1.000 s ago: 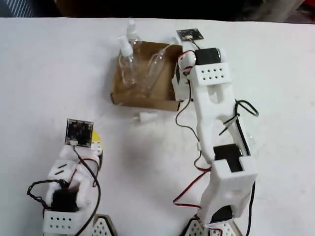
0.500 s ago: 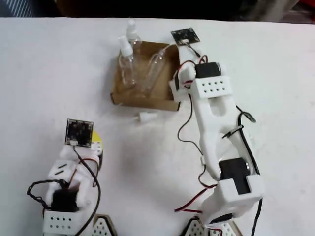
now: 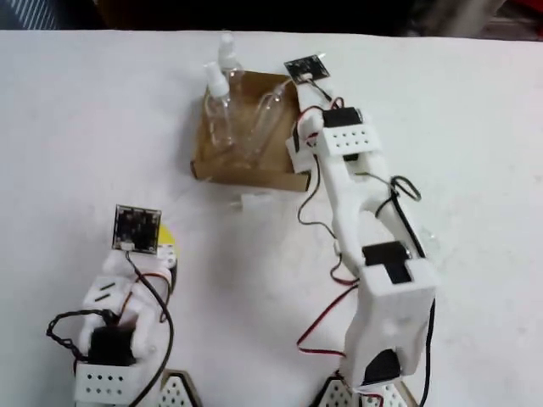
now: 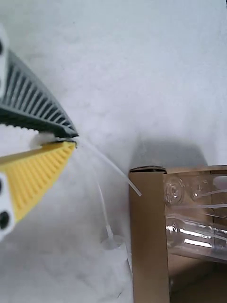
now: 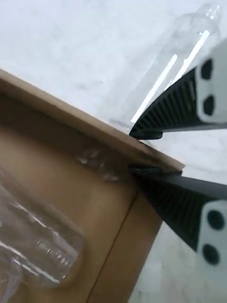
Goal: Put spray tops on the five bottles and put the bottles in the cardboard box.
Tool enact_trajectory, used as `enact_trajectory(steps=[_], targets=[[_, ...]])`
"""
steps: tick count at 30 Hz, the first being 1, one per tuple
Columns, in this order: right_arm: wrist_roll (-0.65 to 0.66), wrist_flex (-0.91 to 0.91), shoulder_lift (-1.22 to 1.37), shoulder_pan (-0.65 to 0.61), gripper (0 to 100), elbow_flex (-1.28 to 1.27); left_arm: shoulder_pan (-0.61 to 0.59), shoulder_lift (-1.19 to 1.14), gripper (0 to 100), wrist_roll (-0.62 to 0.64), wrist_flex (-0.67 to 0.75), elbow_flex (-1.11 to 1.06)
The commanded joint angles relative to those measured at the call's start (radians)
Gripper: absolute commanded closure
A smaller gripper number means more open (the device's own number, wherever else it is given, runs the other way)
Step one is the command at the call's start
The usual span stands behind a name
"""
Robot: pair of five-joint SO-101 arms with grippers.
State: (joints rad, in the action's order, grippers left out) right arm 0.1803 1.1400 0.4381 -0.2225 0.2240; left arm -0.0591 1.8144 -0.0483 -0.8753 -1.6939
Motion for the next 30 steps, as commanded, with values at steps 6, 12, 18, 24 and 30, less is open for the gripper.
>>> enact_trajectory(steps=[6,12,18,24,30], targets=[[0.011,0.081,0.12,-0.007,94.3,0.199,-0.01,0.015,98,-0.011,0.0,0.002],[0.061,0.197,0.211,-0.007,98.2,0.33,-0.01,0.015,98,-0.011,-0.002,0.002],[0.075,0.249,0.254,-0.005,98.3,0.384,-0.01,0.015,98,-0.011,-0.003,0.002],[0.121,0.277,0.254,-0.01,98.3,0.379,-0.012,0.015,98,-0.011,-0.003,0.002],[0.176,0.329,0.252,-0.03,98.3,0.377,-0.012,0.015,98,-0.011,-0.003,0.002]])
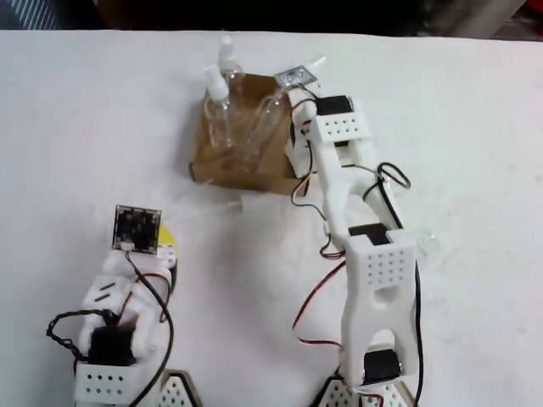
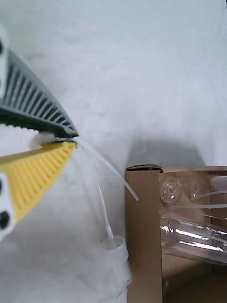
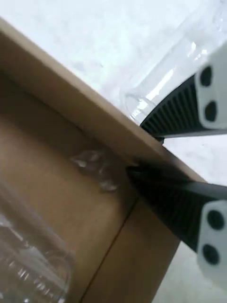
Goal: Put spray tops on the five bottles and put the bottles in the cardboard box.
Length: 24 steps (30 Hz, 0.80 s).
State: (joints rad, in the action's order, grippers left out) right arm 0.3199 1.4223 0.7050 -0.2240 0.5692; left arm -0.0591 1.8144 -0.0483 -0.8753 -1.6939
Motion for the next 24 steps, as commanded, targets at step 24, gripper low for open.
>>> enact_trajectory(steps=[24], targets=[[0.028,0.199,-0.015,-0.081,98.3,0.029,-0.012,0.015,98,-0.011,-0.003,0.002]])
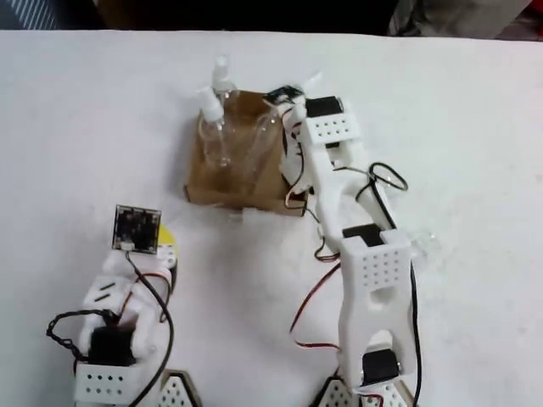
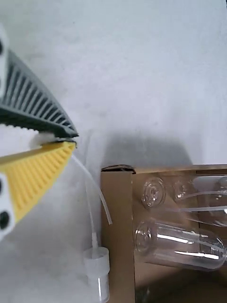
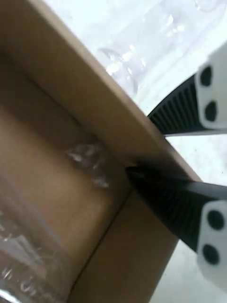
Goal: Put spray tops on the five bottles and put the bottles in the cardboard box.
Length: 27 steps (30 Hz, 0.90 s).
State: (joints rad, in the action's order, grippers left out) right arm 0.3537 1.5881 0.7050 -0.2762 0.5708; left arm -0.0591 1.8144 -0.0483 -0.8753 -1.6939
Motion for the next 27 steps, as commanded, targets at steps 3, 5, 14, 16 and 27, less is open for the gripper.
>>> enact_trajectory(steps=[3,5,14,16,27], targets=[[-0.021,0.042,-0.015,-0.027,98.3,0.026,-0.012,0.015,98,-0.011,-0.003,0.002],[-0.021,0.042,-0.018,-0.028,98.3,0.006,-0.012,0.015,98,-0.011,-0.003,0.002],[-0.023,-0.143,-0.251,-0.059,98.3,-0.348,-0.012,0.015,98,-0.011,-0.003,0.002],[-0.023,-0.2,-0.312,-0.059,98.3,-0.445,-0.013,0.015,98,-0.011,-0.003,0.002],[-0.021,-0.242,-0.41,-0.053,86.6,-0.621,-0.033,0.015,98,-0.011,-0.002,0.002]])
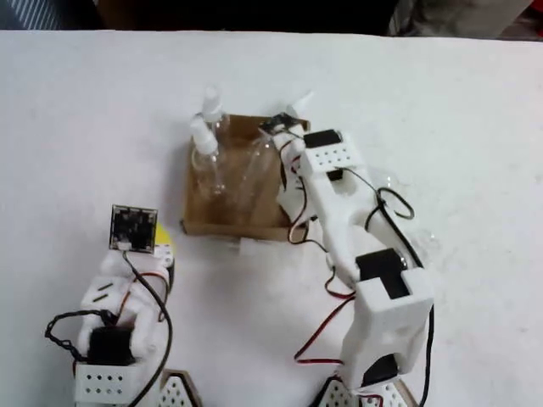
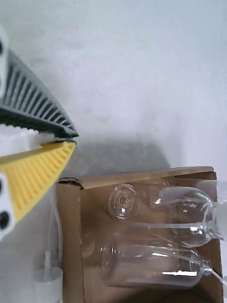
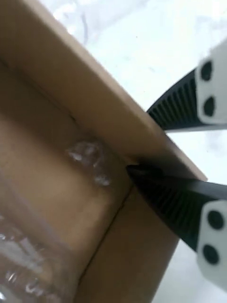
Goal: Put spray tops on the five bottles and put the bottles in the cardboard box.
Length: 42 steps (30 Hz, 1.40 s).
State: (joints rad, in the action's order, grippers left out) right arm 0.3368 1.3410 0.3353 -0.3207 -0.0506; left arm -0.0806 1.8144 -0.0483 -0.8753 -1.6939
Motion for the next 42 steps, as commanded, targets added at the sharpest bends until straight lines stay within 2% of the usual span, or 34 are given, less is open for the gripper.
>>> enact_trajectory(steps=[1,5,14,21,25,33,42], targets=[[-0.006,0.007,-0.045,-0.008,84.4,0.0,-0.012,0.015,98,-0.011,-0.002,0.002],[-0.008,0.053,-0.051,-0.018,80.7,0.021,-0.012,0.015,98,-0.011,-0.003,0.002],[-0.112,0.15,-0.131,-0.018,80.7,0.157,-0.012,0.015,98,-0.011,-0.003,0.002],[-0.126,0.208,-0.145,0.01,80.7,0.272,-0.01,0.015,98,-0.011,-0.003,0.002],[-0.259,0.2,-0.134,0.058,80.8,0.382,-0.01,0.015,98,-0.011,-0.003,0.002],[-0.448,-0.008,-0.101,0.056,80.8,0.425,-0.01,0.015,98,-0.011,-0.002,0.002],[-0.459,-0.257,0.085,0.067,80.7,0.428,-0.01,0.015,98,-0.011,-0.002,0.002]])
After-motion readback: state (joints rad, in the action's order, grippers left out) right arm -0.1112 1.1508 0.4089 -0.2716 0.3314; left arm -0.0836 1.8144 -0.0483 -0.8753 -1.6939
